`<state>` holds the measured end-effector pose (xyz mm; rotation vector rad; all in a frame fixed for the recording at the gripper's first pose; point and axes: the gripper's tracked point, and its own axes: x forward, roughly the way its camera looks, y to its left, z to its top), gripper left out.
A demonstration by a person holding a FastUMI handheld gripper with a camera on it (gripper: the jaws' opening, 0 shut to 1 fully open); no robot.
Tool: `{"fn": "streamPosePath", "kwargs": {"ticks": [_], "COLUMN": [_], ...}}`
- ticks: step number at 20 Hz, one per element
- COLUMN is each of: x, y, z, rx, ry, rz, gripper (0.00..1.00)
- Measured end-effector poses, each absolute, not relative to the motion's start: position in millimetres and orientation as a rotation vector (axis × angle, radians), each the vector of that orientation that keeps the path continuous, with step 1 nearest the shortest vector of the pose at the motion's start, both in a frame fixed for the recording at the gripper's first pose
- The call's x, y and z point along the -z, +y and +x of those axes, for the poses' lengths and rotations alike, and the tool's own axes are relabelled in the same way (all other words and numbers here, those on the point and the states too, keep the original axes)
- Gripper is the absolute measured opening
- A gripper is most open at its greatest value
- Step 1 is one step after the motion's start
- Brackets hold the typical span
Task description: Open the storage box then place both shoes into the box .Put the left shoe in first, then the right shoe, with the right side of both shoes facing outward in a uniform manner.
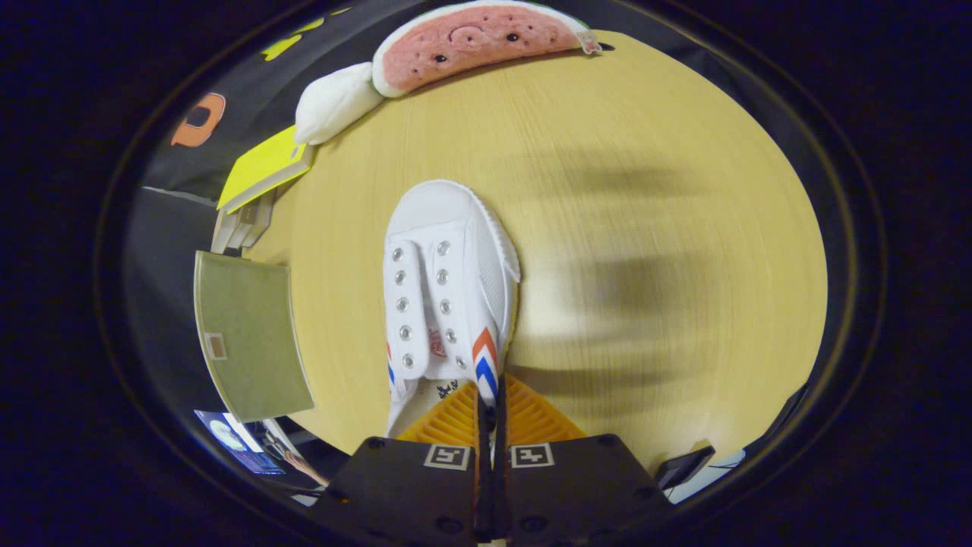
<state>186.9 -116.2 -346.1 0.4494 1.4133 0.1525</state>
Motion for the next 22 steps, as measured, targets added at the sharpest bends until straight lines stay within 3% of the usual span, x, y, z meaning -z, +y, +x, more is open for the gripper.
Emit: {"fn": "streamPosePath", "kwargs": {"ticks": [11,22], "x": [236.9,162.0], "y": [-78.4,93.4], "z": [171.7,158.9], "rx": [-0.086,-0.153], "ry": [1.210,1.124], "rz": [0.482,0.425], "gripper": [0.06,0.06]}}
